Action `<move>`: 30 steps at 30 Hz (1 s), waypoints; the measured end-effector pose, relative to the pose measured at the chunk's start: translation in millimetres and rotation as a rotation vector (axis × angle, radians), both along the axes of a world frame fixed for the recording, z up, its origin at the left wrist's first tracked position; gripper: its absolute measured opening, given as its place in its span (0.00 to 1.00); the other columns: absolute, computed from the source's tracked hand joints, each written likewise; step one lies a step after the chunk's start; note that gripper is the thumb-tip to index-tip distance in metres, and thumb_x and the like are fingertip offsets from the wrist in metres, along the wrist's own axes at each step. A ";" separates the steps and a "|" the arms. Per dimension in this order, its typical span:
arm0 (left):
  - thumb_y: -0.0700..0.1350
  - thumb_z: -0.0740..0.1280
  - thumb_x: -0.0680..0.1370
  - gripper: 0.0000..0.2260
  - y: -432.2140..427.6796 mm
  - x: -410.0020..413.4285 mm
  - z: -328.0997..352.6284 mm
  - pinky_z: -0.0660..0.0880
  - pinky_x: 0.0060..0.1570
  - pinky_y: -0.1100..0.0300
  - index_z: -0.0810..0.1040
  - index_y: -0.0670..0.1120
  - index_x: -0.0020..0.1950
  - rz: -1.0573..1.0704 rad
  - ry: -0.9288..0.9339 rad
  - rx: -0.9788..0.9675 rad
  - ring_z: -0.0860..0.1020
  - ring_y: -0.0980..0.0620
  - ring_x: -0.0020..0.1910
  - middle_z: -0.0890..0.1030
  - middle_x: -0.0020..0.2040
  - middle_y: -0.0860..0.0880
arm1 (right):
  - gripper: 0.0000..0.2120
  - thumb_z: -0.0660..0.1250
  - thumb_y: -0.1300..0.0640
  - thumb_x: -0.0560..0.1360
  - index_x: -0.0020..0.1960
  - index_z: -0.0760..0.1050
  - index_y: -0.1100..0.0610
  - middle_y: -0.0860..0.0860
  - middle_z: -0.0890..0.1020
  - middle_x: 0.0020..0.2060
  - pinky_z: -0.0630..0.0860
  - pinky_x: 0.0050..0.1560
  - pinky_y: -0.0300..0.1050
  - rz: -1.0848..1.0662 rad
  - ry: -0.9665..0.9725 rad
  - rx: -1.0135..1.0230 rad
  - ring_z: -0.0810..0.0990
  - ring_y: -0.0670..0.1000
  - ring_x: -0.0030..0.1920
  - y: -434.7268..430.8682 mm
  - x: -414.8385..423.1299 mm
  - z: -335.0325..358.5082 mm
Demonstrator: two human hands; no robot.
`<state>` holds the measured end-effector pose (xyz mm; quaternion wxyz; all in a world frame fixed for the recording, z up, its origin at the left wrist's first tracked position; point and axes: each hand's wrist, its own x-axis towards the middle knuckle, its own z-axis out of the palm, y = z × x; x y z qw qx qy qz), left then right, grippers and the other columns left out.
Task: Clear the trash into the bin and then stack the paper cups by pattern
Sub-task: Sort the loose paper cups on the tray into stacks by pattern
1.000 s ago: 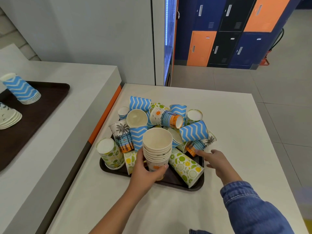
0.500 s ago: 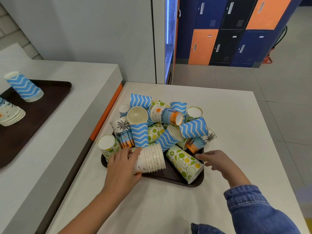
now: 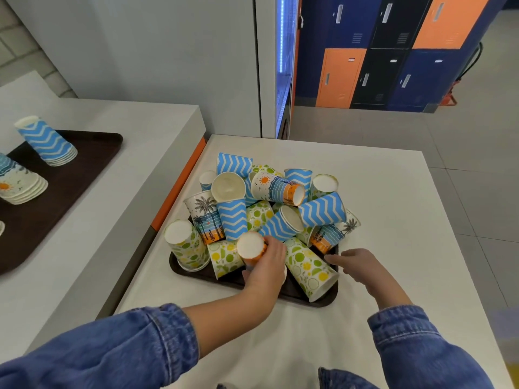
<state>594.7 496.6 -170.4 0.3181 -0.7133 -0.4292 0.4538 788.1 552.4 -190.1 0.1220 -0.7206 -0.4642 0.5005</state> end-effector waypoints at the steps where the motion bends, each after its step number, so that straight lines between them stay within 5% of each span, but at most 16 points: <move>1: 0.37 0.72 0.66 0.23 -0.8 3.5 -0.5 0.63 0.58 0.38 0.73 0.41 0.60 -0.057 0.054 -0.043 0.66 0.34 0.55 0.69 0.54 0.33 | 0.28 0.73 0.48 0.69 0.56 0.76 0.71 0.66 0.80 0.51 0.68 0.43 0.47 -0.004 -0.008 -0.004 0.79 0.58 0.48 -0.1 0.5 -1.1; 6: 0.41 0.75 0.66 0.25 -0.8 16.2 -10.3 0.57 0.66 0.35 0.71 0.40 0.60 -0.299 0.209 -0.157 0.70 0.36 0.61 0.73 0.60 0.39 | 0.19 0.73 0.45 0.68 0.40 0.74 0.62 0.57 0.74 0.39 0.66 0.41 0.46 0.018 -0.029 -0.018 0.74 0.54 0.41 1.6 4.7 -3.8; 9: 0.42 0.75 0.67 0.28 -2.6 13.8 -17.5 0.46 0.62 0.28 0.71 0.42 0.64 -0.276 0.200 -0.185 0.69 0.35 0.64 0.73 0.63 0.40 | 0.20 0.73 0.45 0.68 0.38 0.71 0.62 0.56 0.72 0.38 0.65 0.40 0.46 0.007 -0.042 -0.019 0.72 0.54 0.41 4.2 8.5 -5.6; 12: 0.44 0.70 0.73 0.28 -7.3 8.4 -17.0 0.36 0.59 0.28 0.67 0.41 0.71 -0.275 0.069 -0.091 0.63 0.34 0.71 0.69 0.69 0.38 | 0.28 0.73 0.44 0.68 0.43 0.73 0.71 0.56 0.71 0.40 0.65 0.41 0.47 -0.058 0.015 0.004 0.70 0.53 0.41 6.9 9.9 -5.3; 16: 0.50 0.63 0.76 0.23 -18.6 -9.9 7.2 0.38 0.70 0.33 0.70 0.45 0.70 -0.390 -0.410 0.126 0.66 0.40 0.71 0.71 0.70 0.41 | 0.25 0.72 0.43 0.69 0.45 0.76 0.67 0.58 0.74 0.41 0.67 0.42 0.47 -0.069 0.019 0.011 0.72 0.53 0.40 7.5 4.9 3.7; 20: 0.47 0.70 0.70 0.19 -23.3 -43.7 52.8 0.55 0.68 0.37 0.75 0.49 0.61 -0.518 -0.994 0.202 0.73 0.44 0.66 0.78 0.63 0.43 | 0.25 0.69 0.42 0.71 0.47 0.80 0.66 0.58 0.81 0.40 0.68 0.40 0.44 0.201 -0.298 0.016 0.76 0.53 0.38 5.6 2.7 29.4; 26: 0.53 0.65 0.72 0.14 5.5 -127.5 90.1 0.61 0.67 0.51 0.81 0.48 0.52 0.049 -1.743 0.547 0.74 0.49 0.57 0.78 0.54 0.50 | 0.13 0.69 0.45 0.72 0.39 0.79 0.54 0.50 0.81 0.34 0.69 0.34 0.41 0.222 -0.392 0.296 0.78 0.49 0.37 10.1 -11.9 90.0; 30: 0.52 0.69 0.73 0.12 39.8 -161.4 104.8 0.68 0.58 0.58 0.81 0.49 0.53 0.289 -1.932 0.581 0.75 0.51 0.56 0.78 0.53 0.50 | 0.11 0.70 0.48 0.72 0.37 0.77 0.55 0.49 0.81 0.33 0.67 0.32 0.41 0.140 -0.316 0.494 0.77 0.48 0.35 17.8 -26.5 114.1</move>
